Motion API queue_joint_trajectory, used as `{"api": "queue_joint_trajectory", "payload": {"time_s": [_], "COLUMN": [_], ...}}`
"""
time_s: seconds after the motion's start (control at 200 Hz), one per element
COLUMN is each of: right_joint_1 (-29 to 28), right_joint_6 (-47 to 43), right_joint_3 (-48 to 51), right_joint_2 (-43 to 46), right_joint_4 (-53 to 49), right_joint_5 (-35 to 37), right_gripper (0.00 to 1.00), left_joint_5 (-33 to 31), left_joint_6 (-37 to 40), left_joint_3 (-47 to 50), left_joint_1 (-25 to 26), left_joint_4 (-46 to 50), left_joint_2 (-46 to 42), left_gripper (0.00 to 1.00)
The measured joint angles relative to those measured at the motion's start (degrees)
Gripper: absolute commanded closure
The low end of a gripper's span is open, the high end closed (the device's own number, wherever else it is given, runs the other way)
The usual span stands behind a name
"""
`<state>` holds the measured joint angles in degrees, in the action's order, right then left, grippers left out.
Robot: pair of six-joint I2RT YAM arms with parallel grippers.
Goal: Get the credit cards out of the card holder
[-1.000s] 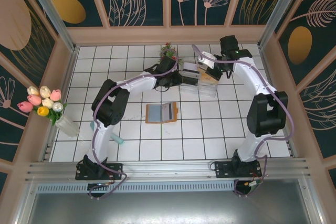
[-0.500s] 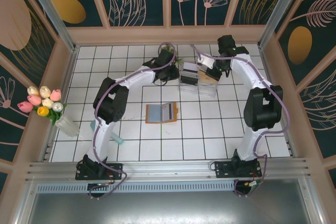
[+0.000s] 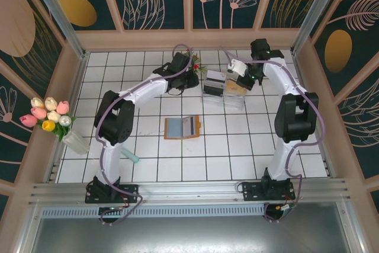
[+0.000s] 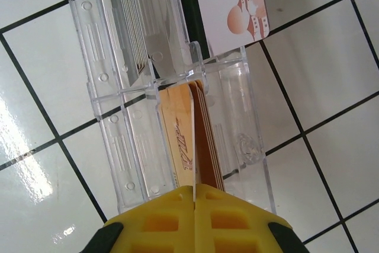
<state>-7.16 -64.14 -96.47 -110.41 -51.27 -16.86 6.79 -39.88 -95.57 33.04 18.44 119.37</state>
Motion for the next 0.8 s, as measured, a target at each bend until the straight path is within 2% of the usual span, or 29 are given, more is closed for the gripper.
{"api": "queue_joint_trajectory", "payload": {"time_s": [0.315, 0.801], "right_joint_1": [0.66, 0.35], "right_joint_6": [-0.09, 0.74], "right_joint_3": [-0.57, -0.68], "right_joint_2": [-2.12, -2.27], "right_joint_4": [-0.72, -0.79], "right_joint_5": [-0.07, 0.96], "right_gripper": [0.99, 0.85], "left_joint_5": [0.26, 1.77], "left_joint_6": [-0.02, -0.46], "left_joint_3": [5.62, 8.09], "left_joint_1": [-1.18, -1.57], "left_joint_4": [-0.46, -2.21], "left_joint_2": [-2.67, -2.78], "left_gripper": [0.75, 0.76]}}
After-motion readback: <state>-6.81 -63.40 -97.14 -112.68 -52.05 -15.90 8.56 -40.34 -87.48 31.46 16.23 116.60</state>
